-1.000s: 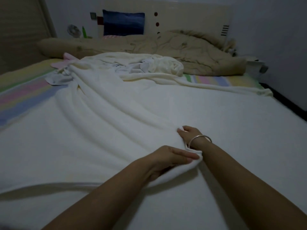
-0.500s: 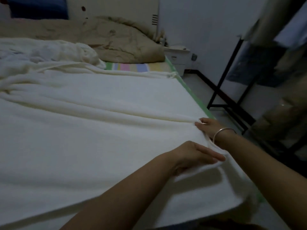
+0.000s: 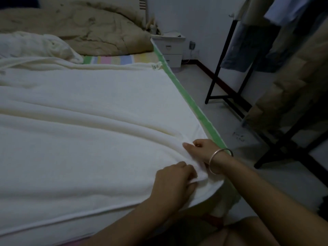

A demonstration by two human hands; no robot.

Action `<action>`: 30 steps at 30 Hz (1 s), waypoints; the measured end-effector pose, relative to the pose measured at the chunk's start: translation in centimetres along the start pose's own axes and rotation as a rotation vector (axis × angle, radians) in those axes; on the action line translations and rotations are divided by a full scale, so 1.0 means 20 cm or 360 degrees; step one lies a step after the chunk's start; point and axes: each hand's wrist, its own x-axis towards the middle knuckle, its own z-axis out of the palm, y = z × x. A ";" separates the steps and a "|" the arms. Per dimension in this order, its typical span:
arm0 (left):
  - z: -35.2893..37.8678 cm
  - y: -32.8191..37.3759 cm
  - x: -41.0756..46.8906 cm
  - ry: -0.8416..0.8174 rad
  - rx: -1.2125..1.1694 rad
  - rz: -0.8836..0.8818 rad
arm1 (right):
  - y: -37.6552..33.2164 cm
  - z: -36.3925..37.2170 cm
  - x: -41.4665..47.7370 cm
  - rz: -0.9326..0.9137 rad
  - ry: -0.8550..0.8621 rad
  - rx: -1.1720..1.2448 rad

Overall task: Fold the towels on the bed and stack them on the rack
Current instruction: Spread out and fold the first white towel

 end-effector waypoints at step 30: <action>0.04 0.11 -0.14 -0.0169 0.0374 0.0294 | 0.35 -0.25 -0.32 0.0089 -0.0053 0.0099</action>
